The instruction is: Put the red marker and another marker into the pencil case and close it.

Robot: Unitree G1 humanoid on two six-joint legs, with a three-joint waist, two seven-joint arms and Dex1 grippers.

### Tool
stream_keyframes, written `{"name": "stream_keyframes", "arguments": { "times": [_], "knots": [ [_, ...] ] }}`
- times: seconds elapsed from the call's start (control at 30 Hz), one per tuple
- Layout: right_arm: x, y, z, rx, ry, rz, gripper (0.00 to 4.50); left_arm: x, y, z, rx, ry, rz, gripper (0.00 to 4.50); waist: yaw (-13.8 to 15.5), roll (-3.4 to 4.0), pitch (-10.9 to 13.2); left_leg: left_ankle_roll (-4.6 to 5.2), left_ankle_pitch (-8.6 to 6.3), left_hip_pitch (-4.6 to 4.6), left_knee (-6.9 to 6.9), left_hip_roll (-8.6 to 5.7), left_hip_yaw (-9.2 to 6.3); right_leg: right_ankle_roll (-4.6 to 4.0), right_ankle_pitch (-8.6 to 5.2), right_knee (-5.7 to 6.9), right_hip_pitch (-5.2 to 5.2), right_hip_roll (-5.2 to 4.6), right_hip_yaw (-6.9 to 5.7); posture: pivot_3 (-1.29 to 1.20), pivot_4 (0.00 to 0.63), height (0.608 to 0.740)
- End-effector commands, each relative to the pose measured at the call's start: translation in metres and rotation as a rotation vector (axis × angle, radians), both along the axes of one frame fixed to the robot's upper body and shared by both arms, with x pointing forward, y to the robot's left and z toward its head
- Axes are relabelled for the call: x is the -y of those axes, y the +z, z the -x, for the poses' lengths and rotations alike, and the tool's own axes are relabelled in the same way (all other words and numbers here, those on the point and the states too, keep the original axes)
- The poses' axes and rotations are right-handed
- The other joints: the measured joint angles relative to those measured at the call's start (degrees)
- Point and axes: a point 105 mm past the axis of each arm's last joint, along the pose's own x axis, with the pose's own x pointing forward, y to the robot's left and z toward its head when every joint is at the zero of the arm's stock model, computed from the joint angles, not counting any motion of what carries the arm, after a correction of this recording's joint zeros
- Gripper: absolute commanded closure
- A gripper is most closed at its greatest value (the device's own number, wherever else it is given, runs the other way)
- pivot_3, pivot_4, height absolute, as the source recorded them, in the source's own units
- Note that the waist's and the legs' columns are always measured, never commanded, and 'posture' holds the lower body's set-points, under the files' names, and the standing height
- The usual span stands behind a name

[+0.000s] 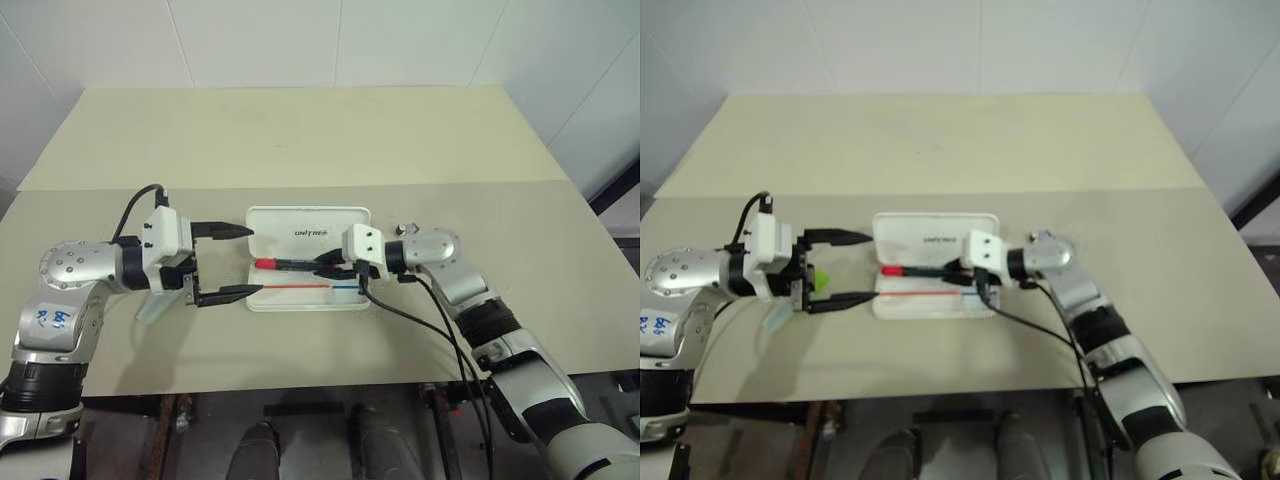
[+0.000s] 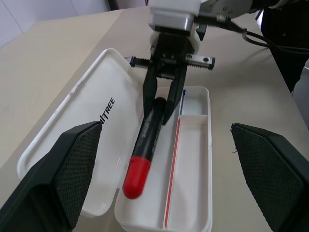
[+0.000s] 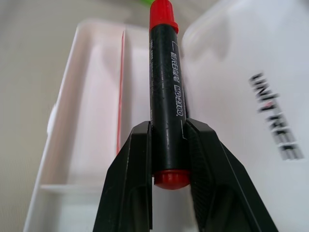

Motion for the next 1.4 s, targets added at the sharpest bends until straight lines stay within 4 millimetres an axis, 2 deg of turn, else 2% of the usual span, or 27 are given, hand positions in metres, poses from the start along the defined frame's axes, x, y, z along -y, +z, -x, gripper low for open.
{"name": "stream_keyframes", "arguments": {
  "times": [0.03, 0.07, 0.2, 0.3, 0.43, 0.6, 0.83, 1.03, 1.1, 1.2, 1.3, 1.4],
  "knots": [
    [0.0, 0.022, 0.006, 0.047, 0.036, -0.026, 3.86, 0.004, 0.007, 0.001, 0.041, -0.022, -0.002, 0.0, 0.0, 0.0, 0.0, 0.0, 0.0, 0.01, -0.01, 0.0, 0.0, 0.0, 0.0, 0.0, 0.0, 0.0, 0.0, 0.0, 0.15, 0.74],
    [0.002, 0.019, 0.011, 0.027, 0.058, -0.013, 3.86, 0.005, 0.007, 0.0, 0.042, -0.025, -0.001, 0.0, 0.0, 0.0, 0.0, 0.0, 0.0, 0.01, -0.02, 0.0, 0.0, 0.0, 0.0, -0.01, 0.0, 0.0, -0.01, 0.0, 0.15, 0.74],
    [0.01, 0.009, 0.011, 0.005, 0.043, 0.013, 2.47, 0.008, 0.007, -0.001, 0.044, -0.034, 0.003, 0.0, 0.1, 0.0, 0.0, 0.0, 0.0, 0.01, -0.02, 0.0, 0.0, -0.01, 0.0, -0.01, 0.0, 0.0, -0.01, 0.0, 0.15, 0.74],
    [0.023, -0.003, 0.004, -0.003, 0.001, 0.052, 1.47, 0.009, 0.008, -0.002, 0.045, -0.04, 0.003, 0.0, 0.1, 0.0, 0.0, 0.0, 0.0, 0.01, -0.02, 0.0, 0.0, -0.01, -0.01, -0.02, 0.0, 0.0, -0.01, 0.0, 0.15, 0.74],
    [0.022, 0.001, 0.002, 0.028, -0.01, 0.035, 0.06, 0.01, 0.009, -0.001, 0.045, -0.044, 0.002, 0.0, -0.1, 0.0, 0.0, 0.0, 0.0, 0.01, -0.02, 0.0, 0.0, -0.01, -0.01, -0.03, 0.0, 0.0, -0.01, 0.0, 0.15, 0.74],
    [0.02, 0.02, 0.017, 0.013, 0.037, -0.031, 0.02, 0.009, 0.009, 0.001, 0.042, -0.044, 0.001, 0.0, -0.3, 0.0, 0.0, 0.0, 0.0, 0.02, -0.09, 0.0, 0.0, -0.01, -0.01, -0.03, -0.02, 0.0, -0.01, 0.0, 0.15, 0.74],
    [0.035, 0.052, 0.053, 0.002, 0.029, -0.134, 0.02, 0.006, 0.009, 0.004, 0.039, -0.03, 0.0, 0.0, 0.4, 0.01, 0.0, 0.0, 0.0, 0.0, -0.12, 0.0, -0.01, -0.01, -0.04, -0.05, -0.02, 0.0, -0.01, 0.0, 0.15, 0.74],
    [0.073, 0.065, 0.075, -0.045, -0.146, -0.218, 0.02, -0.008, 0.009, 0.007, 0.034, 0.047, 0.015, 0.0, 0.5, 0.0, 0.0, -0.01, -0.01, 0.0, -0.09, 0.0, -0.01, -0.27, -0.18, -0.08, -0.01, -0.01, 0.0, 0.0, 0.15, 0.74],
    [0.082, 0.069, 0.08, -0.058, -0.191, -0.246, 0.02, -0.015, 0.009, 0.008, 0.038, 0.087, 0.024, 0.0, 0.6, 0.0, 0.0, -0.01, -0.01, -0.01, -0.1, 0.0, -0.01, -0.63, -0.37, -0.1, -0.01, -0.01, 0.0, 0.0, 0.15, 0.74],
    [0.09, 0.075, 0.086, -0.059, -0.246, -0.273, 0.0, -0.032, 0.008, 0.008, 0.056, 0.211, 0.083, 0.58, 0.1, 0.0, 0.0, -0.01, -0.01, 0.03, -0.1, 0.0, 0.02, -0.72, -0.42, -0.12, -0.01, -0.01, 0.04, 0.0, 0.15, 0.74],
    [0.095, 0.075, 0.087, -0.059, -0.288, -0.276, 0.0, -0.059, 0.006, 0.007, 0.1, 0.404, 0.158, 1.5, 0.1, 0.0, 0.0, 0.0, -0.01, 0.08, -0.1, 0.02, 0.02, -0.83, -0.48, -0.11, 0.0, 0.0, 0.04, 0.0, 0.15, 0.74],
    [0.093, 0.074, 0.085, -0.059, -0.298, -0.283, 0.0, -0.083, -0.006, 0.014, 0.077, 0.526, 0.167, 2.51, 0.2, -0.02, 0.0, 0.0, -0.01, 0.05, -0.03, 0.02, 0.03, -0.84, -0.48, -0.23, 0.04, -0.01, 0.05, 0.0, 0.15, 0.74]
  ]
}}
